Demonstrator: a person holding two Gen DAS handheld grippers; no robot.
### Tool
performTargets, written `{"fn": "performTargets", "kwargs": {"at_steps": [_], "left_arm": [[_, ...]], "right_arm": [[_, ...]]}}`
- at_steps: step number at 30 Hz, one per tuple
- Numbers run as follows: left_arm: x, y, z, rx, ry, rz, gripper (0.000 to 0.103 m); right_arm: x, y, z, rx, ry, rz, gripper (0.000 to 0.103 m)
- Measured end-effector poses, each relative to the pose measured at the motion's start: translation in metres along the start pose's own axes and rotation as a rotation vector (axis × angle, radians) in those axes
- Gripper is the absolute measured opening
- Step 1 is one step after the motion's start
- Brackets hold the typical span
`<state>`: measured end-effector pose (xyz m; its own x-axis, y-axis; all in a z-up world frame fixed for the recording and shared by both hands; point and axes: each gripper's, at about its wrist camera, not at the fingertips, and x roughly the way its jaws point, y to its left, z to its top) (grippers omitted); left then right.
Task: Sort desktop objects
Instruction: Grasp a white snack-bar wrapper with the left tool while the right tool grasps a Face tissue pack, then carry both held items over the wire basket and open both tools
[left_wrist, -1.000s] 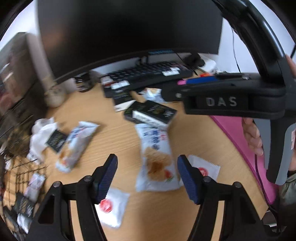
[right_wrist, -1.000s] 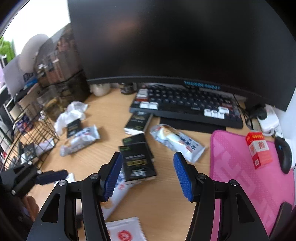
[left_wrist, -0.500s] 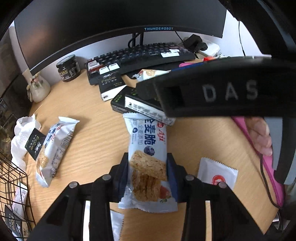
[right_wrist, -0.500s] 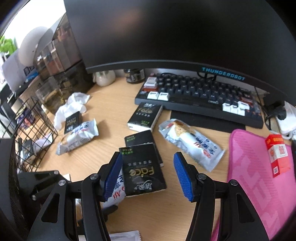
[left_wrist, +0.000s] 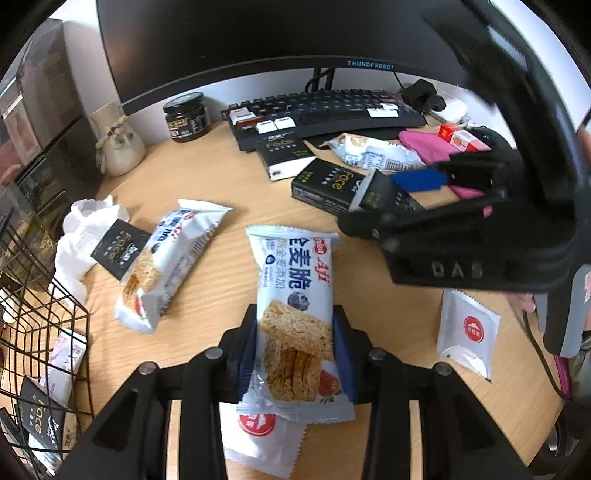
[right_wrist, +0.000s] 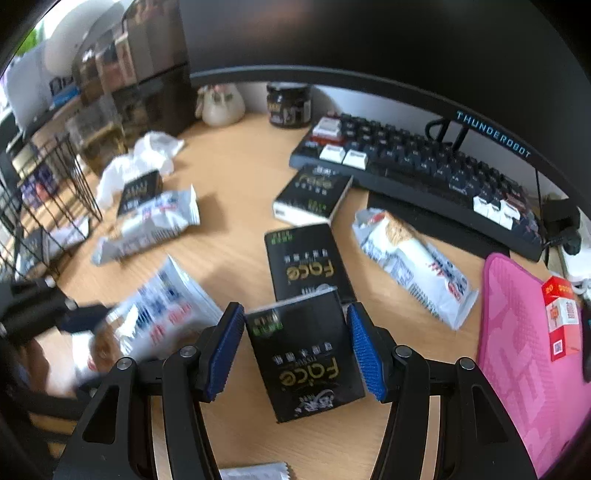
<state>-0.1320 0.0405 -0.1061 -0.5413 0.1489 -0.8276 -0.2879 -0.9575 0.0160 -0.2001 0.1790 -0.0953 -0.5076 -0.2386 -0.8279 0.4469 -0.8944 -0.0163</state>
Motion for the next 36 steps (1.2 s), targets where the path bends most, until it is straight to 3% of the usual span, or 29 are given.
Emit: {"fn": "performTargets", "kwargs": {"at_steps": [5, 6, 18, 27, 36], "left_arm": [[0.000, 0.004, -0.001, -0.011, 0.001, 0.011, 0.041], [0.000, 0.005, -0.001, -0.012, 0.000, 0.013, 0.041], [-0.016, 0.005, 0.004, -0.023, -0.039, 0.031, 0.041], [-0.067, 0.009, 0.012, -0.039, -0.152, 0.051, 0.041], [-0.132, 0.035, -0.002, -0.087, -0.261, 0.119, 0.041]], "right_arm": [[0.004, -0.001, -0.016, -0.008, 0.021, -0.014, 0.056], [0.003, -0.003, -0.017, 0.002, 0.022, -0.009, 0.050], [-0.025, -0.006, -0.015, 0.038, -0.049, 0.041, 0.048], [-0.066, 0.010, -0.004, 0.017, -0.130, 0.053, 0.048], [-0.109, 0.061, 0.015, -0.062, -0.224, 0.094, 0.048]]}}
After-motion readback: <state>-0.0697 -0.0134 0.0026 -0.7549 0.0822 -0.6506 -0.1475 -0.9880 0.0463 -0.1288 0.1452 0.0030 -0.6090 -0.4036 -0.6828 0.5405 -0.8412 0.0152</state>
